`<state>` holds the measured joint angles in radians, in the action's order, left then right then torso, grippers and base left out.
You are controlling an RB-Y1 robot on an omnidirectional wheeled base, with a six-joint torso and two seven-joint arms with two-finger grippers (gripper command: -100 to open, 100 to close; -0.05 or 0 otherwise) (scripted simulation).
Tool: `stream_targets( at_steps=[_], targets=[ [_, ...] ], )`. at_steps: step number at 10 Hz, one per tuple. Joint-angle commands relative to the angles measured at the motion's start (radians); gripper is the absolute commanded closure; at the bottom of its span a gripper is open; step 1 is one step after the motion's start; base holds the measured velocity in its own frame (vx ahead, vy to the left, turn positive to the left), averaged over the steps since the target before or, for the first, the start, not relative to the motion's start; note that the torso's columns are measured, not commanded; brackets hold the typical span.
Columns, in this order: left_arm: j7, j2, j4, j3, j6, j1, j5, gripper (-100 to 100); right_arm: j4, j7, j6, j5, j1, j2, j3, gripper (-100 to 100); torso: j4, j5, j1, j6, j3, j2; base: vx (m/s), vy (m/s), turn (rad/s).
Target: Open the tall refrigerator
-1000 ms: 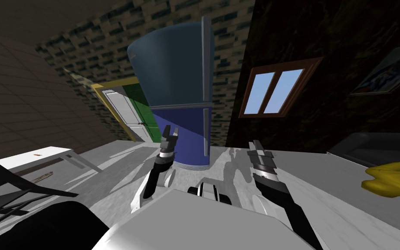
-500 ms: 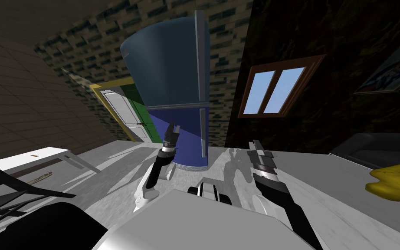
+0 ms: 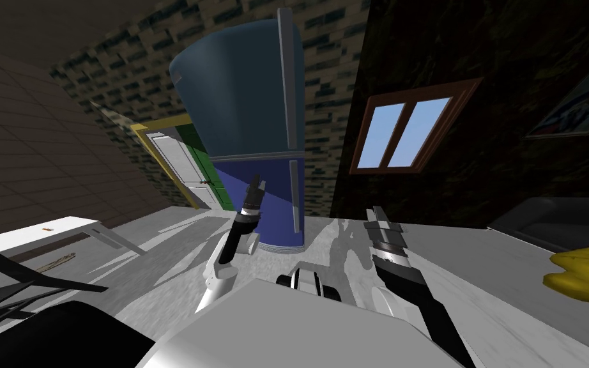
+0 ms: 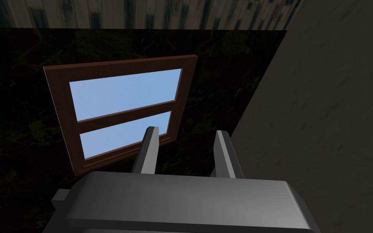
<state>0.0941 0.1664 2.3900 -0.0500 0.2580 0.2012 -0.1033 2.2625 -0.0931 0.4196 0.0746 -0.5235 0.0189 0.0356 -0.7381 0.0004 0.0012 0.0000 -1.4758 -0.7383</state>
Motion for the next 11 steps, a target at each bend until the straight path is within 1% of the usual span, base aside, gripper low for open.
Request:
stream_targets(
  at_steps=[1, 3, 4, 6, 7, 11],
  targets=[
    [0.012, 0.007, 0.001, -0.011, -0.060, -0.042, -0.011, -100, 0.000, 0.000, 0.000, 0.000, 0.000, 0.000, 0.000, 0, 0.000, 0.000, -0.001, 0.000, 0.000, 0.000, 0.037, -0.058, 0.008],
    [0.027, 0.016, 0.002, -0.027, -0.124, -0.101, -0.025, -100, 0.000, 0.000, 0.000, 0.000, 0.000, 0.000, 0.000, 0, 0.000, 0.000, 0.000, 0.000, 0.000, 0.000, 0.037, -0.064, 0.013],
    [0.027, 0.016, 0.002, -0.027, -0.135, -0.101, -0.025, -100, 0.000, 0.000, 0.000, 0.000, 0.000, 0.000, 0.000, 0, 0.000, -0.001, -0.002, 0.000, 0.000, 0.000, 0.034, -0.067, 0.009],
    [0.041, 0.025, 0.001, -0.041, -0.198, -0.158, -0.037, -100, 0.000, 0.000, 0.000, 0.000, 0.000, 0.000, 0.000, 0, 0.000, 0.000, -0.001, 0.000, 0.000, 0.001, 0.040, -0.067, 0.015],
    [0.041, 0.025, 0.001, -0.041, -0.206, -0.158, -0.037, -100, 0.000, 0.000, 0.000, 0.000, 0.000, 0.000, 0.000, 0, 0.000, 0.000, -0.002, 0.000, 0.000, 0.001, 0.028, -0.054, 0.008],
    [0.066, 0.030, -0.006, -0.062, -0.330, -0.264, -0.055, -100, 0.000, 0.000, 0.000, 0.000, 0.000, 0.000, 0.000, 0, 0.000, -0.001, -0.002, 0.000, 0.000, 0.001, 0.038, -0.064, 0.020]
  ],
)
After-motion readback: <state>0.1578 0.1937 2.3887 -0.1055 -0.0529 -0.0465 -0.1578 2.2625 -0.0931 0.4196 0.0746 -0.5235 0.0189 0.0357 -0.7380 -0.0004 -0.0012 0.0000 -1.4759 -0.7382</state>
